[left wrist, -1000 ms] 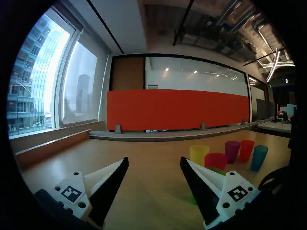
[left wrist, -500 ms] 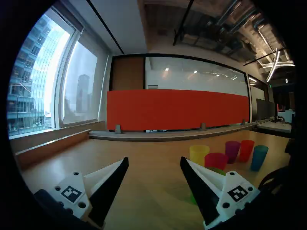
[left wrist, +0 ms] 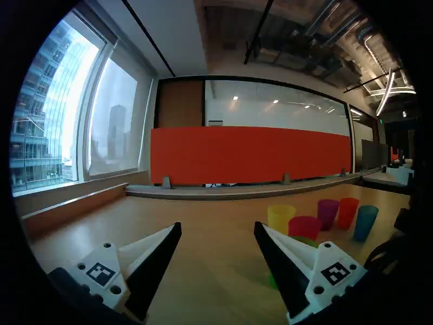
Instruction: Pour water
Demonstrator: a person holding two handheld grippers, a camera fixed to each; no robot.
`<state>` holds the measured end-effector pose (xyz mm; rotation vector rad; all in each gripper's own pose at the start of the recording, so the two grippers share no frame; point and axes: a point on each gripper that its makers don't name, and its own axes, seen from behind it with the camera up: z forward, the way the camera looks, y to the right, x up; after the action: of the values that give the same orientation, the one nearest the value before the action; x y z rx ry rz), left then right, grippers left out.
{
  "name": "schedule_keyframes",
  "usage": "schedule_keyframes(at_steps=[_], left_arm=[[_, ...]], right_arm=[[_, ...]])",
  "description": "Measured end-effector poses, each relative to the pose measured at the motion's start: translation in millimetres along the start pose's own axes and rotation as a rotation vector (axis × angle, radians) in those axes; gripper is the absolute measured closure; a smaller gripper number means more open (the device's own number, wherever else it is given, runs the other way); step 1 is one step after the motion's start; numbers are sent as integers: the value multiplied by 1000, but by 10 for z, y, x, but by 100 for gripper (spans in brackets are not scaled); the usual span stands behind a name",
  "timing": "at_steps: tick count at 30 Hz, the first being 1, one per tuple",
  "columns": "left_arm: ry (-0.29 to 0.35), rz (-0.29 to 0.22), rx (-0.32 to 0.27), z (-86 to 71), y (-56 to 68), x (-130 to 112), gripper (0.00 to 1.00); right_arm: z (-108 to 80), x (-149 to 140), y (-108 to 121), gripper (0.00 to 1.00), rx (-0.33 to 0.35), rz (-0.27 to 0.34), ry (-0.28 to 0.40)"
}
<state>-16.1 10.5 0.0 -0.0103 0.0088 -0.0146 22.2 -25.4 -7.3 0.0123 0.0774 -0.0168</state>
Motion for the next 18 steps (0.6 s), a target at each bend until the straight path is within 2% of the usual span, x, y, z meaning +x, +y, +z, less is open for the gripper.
schedule_keyframes(at_steps=[18], left_arm=[[0, 0, 0, 0, -2, 0, 0]], right_arm=[[31, -329, 72, 0, 11, -21, -42]])
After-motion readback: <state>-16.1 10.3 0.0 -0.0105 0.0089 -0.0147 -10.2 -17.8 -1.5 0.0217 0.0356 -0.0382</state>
